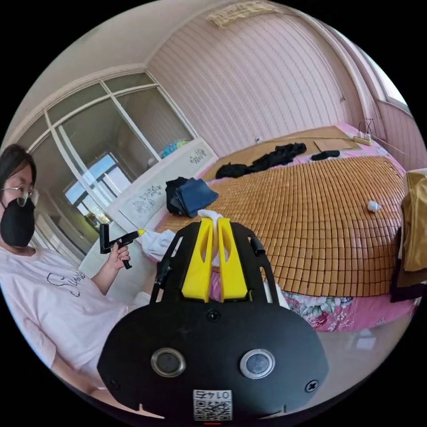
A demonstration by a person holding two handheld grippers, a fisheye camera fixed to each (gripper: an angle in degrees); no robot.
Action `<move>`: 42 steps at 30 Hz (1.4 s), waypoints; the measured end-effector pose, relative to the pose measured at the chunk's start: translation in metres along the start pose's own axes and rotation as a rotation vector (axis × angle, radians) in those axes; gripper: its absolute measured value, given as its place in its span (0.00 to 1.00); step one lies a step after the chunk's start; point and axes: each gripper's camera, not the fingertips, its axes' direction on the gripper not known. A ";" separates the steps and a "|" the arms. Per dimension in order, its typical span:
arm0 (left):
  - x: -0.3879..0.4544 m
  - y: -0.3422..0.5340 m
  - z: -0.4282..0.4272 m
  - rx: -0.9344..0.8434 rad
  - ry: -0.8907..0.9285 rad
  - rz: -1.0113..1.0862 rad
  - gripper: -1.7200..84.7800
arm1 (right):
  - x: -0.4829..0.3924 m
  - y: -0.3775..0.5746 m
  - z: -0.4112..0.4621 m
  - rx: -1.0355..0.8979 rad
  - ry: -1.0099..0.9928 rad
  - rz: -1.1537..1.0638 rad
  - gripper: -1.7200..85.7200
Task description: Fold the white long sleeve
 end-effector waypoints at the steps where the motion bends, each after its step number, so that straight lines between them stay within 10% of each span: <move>1: 0.008 -0.005 -0.032 0.076 0.033 0.034 0.01 | -0.006 -0.002 -0.011 0.024 -0.028 -0.024 0.03; 10: 0.073 -0.038 -0.225 0.599 0.097 0.304 0.01 | -0.089 -0.055 -0.134 0.295 -0.251 -0.407 0.03; 18: 0.051 -0.224 -0.108 0.381 -0.078 0.212 0.01 | -0.028 -0.239 -0.036 0.064 0.230 -0.343 0.03; 27: 0.109 -0.312 -0.096 0.617 -0.169 0.266 0.01 | -0.053 -0.298 -0.088 0.524 0.125 -0.429 0.03; 42: -0.072 -0.056 0.227 -0.340 -0.290 0.048 0.01 | 0.206 -0.001 0.197 -0.395 0.303 0.161 0.03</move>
